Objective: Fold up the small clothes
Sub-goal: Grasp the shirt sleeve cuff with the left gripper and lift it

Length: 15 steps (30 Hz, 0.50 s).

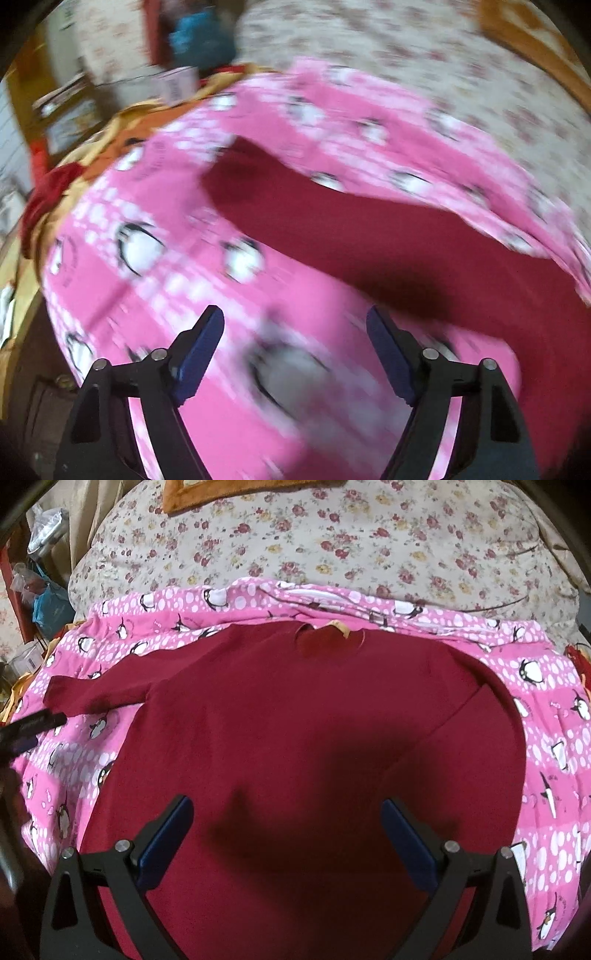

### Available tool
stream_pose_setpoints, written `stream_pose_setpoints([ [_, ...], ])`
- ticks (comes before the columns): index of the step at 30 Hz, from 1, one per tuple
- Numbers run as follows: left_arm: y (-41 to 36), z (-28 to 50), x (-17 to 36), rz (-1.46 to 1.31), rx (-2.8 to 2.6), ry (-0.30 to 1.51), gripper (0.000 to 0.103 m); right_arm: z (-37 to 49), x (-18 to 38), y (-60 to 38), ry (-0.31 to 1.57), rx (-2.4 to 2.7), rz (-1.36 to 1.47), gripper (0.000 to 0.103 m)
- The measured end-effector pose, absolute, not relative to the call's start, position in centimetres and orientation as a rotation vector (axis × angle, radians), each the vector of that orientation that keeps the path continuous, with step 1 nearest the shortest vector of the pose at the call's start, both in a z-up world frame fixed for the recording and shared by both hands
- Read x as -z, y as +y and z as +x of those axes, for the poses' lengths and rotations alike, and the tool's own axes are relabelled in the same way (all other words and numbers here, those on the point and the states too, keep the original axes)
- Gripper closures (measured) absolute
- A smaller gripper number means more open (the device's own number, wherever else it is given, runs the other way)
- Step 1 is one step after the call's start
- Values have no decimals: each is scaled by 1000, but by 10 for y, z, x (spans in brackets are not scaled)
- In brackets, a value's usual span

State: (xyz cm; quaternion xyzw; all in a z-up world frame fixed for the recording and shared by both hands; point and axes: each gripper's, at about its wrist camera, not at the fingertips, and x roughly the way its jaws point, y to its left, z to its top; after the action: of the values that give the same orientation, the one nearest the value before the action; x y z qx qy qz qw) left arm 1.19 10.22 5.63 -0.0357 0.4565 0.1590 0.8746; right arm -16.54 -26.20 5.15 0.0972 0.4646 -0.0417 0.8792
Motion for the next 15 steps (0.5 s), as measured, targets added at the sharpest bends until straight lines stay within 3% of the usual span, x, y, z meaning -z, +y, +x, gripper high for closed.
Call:
stream_pose_setpoints([
  [6,164,62,-33,-192,-477,969,48,-161,-42,-258,1005,73,199,0],
  [15,179,108,-8,-207,-455,970,53,-148,-28,-254,1047,73,187,0],
])
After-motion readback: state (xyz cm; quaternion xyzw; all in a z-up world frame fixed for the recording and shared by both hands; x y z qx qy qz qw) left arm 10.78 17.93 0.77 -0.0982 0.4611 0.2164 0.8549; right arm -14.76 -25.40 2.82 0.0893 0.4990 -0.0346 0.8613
